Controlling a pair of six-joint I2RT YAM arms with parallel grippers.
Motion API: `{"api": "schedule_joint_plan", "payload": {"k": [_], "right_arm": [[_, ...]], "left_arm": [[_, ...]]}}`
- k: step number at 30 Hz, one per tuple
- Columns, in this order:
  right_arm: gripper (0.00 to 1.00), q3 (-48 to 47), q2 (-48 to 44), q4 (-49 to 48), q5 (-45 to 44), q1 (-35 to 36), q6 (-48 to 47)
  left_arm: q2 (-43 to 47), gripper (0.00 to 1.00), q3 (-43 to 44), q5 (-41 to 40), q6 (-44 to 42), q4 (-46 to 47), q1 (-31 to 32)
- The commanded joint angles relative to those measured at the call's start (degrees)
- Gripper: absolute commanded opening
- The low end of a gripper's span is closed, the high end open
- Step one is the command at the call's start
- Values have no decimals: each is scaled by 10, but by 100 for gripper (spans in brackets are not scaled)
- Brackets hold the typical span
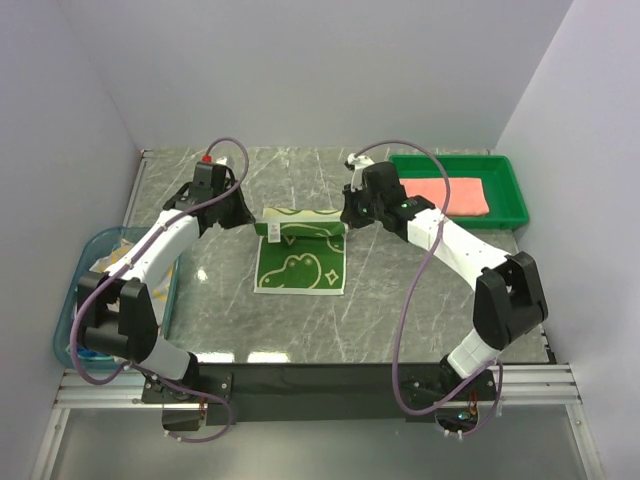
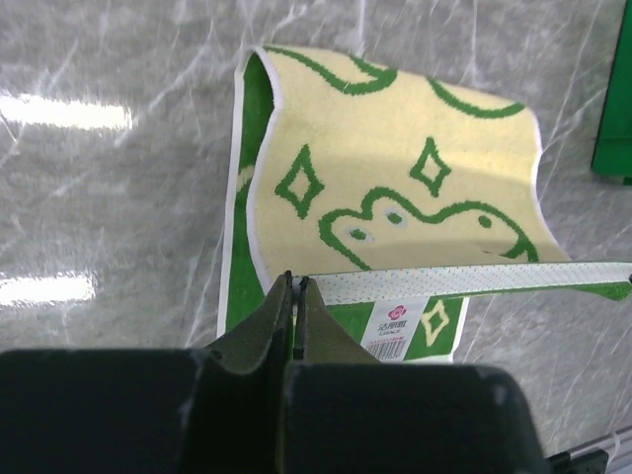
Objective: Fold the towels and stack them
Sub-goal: Fold the towel
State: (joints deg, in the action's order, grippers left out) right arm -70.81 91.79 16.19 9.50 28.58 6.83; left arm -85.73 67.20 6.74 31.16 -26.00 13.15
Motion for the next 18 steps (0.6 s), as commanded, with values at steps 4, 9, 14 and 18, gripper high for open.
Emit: {"api": "schedule_joint_plan", "payload": {"k": [4,9,14,18], "right_arm": [[0,29,-44,37,-55,-2,5],[0,54,-60,34,-56,7,13],[0,89,-57,26,-47,16,21],[0,116,-37,11,-41,24,37]], "left_arm": [[38,0,-31,-24,6,-6,-14],[52,0,-63,-23,16,-7,-13],[57,0,-115,-1,18,4,-13],[45,0,-137,-12,29,1,-13]]}}
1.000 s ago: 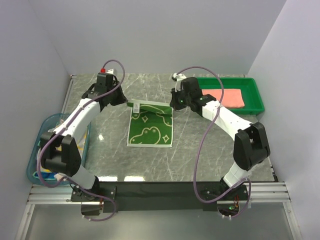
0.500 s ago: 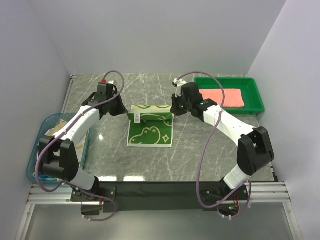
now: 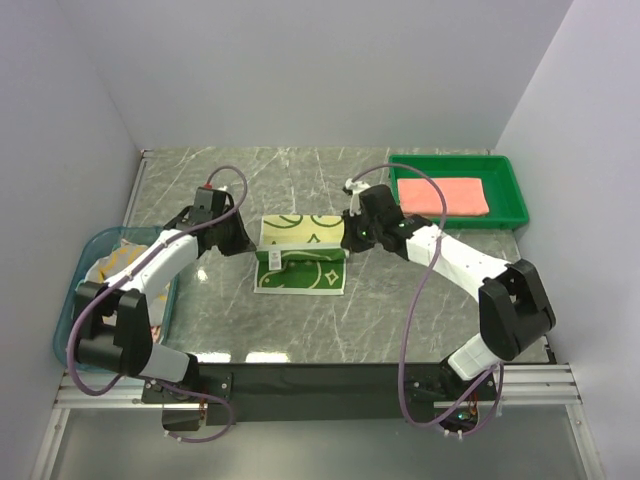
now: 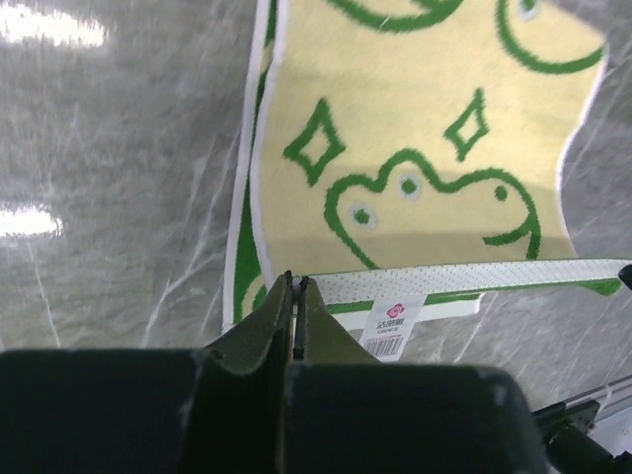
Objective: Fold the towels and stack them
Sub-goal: Fold the towel
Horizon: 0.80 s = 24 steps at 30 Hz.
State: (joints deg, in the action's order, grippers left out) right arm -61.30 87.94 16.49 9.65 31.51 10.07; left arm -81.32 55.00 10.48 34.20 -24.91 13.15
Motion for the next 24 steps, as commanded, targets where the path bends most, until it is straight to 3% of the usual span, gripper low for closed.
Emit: {"api": "schedule_joint_plan", "payload": {"k": [1,12,24], "right_arm": [[0,26,6,5,-36,-4,9],[0,61,94,-11,-6,1,55],[0,79,108,-17,11,2,72]], "left_arm": [[-8,0,-17,-56,2,-12,-13],[-57,1,-46,-70,46,6,21],[-67,1,-68,-118,85,8,26]]}}
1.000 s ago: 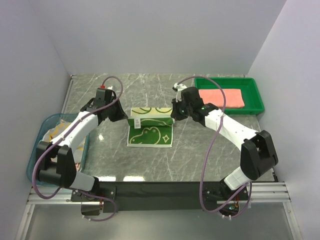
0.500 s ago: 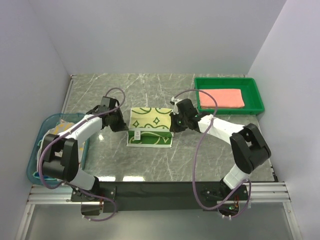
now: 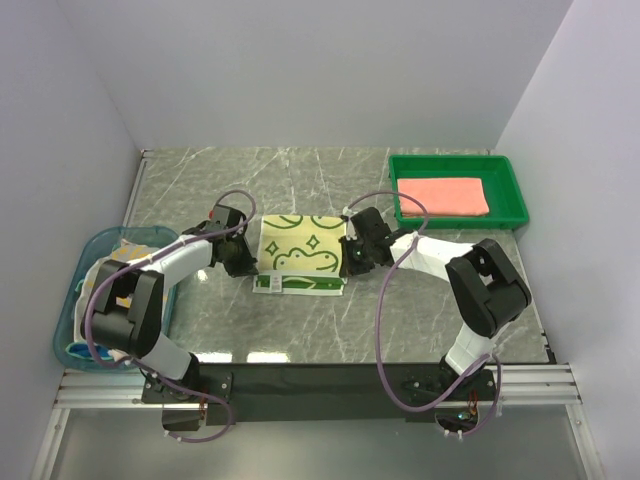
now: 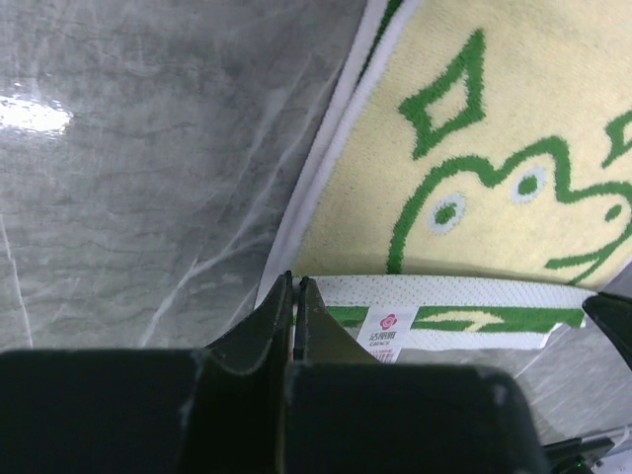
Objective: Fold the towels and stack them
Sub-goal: Fold the towel
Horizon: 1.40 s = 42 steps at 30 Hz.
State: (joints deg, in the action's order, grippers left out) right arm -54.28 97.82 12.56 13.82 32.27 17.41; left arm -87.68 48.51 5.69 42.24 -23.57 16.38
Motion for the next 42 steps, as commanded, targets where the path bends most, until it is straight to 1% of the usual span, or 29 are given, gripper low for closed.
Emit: {"api": "schedule_joint_plan", "payload": {"k": [1,7,14,18,21,28,29,31,32,33,34,35,36,38,41,42], "right_arm": [[0,8,7,22,-31,-6,0],[0,-22,-36,50,-47,2,0],[0,-43,-59,81,-67,21,5],[0,-38,-59,83,-75,31,12],[0,-29,-47,76,-65,38,22],[2,7,-11,46,-50,54,38],[2,8,-10,43,-49,56,39],[6,11,-11,44,-48,63,37],[10,12,-16,46,-47,70,36],[19,12,-21,50,-44,76,34],[24,13,-33,55,-42,81,30],[28,13,-41,58,-37,92,27],[35,14,-50,65,-28,98,24],[37,14,-77,79,-18,110,14],[38,20,-112,83,16,114,-1],[38,21,-118,82,50,114,-6]], "left_arm": [[-1,1,-3,-73,5,-6,-6],[27,1,39,-108,-1,-43,-6],[45,1,54,-110,0,-55,-6],[54,1,43,-119,1,-58,-6],[50,1,27,-125,10,-58,-6],[35,1,-26,-132,47,-22,-6],[35,3,-30,-129,49,-17,-6],[35,7,-31,-130,54,-17,-6],[41,19,-31,-131,55,-18,-6],[44,26,-29,-131,54,-23,-6],[51,33,-26,-128,51,-26,-6],[58,48,-26,-128,50,-30,-6],[76,55,-26,-126,50,-39,-5],[114,63,-26,-121,48,-49,-2],[169,64,-32,-116,46,-60,6],[179,64,-33,-116,47,-61,10]]}}
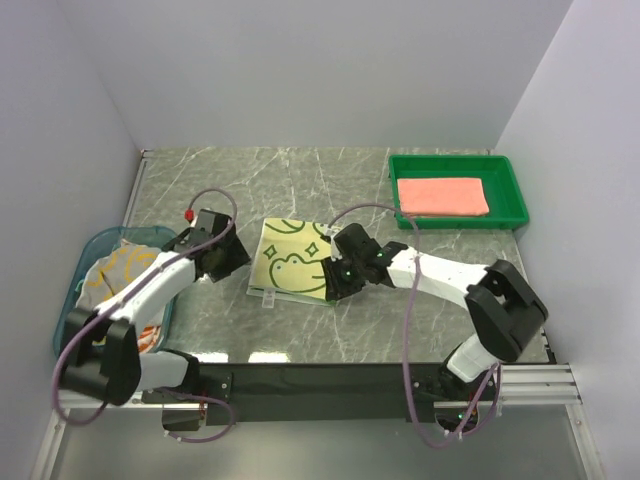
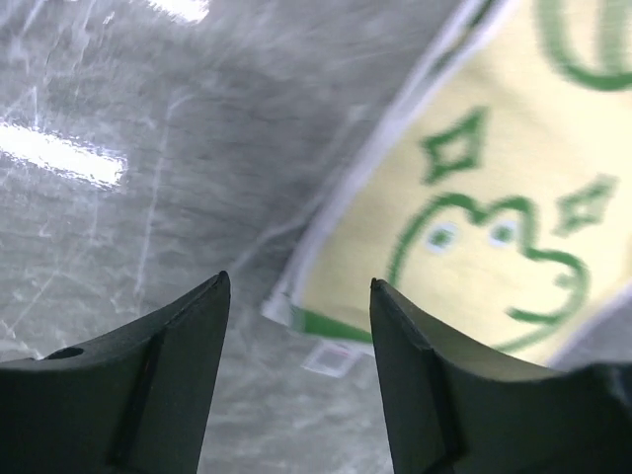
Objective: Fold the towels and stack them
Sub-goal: Fold the towel
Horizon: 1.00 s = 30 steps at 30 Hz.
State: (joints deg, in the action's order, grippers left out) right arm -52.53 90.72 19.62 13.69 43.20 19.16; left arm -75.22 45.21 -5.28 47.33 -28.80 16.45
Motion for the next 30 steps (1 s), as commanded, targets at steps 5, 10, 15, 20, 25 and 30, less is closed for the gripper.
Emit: {"api": "schedule_joint_plan", "payload": {"k": [5,10,15,20,25,30], "right_arm": [[38,9,-58,-16,74,5,-40],[33,22,-47,-65,30,6,18],[21,39,-14,-130,29,13,58],[20,57,26,-150,44,17,76],[20,59,53,-137,42,18,86],[19,48,63,-89,3,12,68]], "left_arm": [[76,65,-1,5,0,-11,25],[50,58,-24,6,14,15,39],[7,45,-55,-2,33,61,44],[-1,24,-98,-17,50,93,46],[5,11,-138,-19,60,102,46],[31,3,-181,-10,79,104,46]]}}
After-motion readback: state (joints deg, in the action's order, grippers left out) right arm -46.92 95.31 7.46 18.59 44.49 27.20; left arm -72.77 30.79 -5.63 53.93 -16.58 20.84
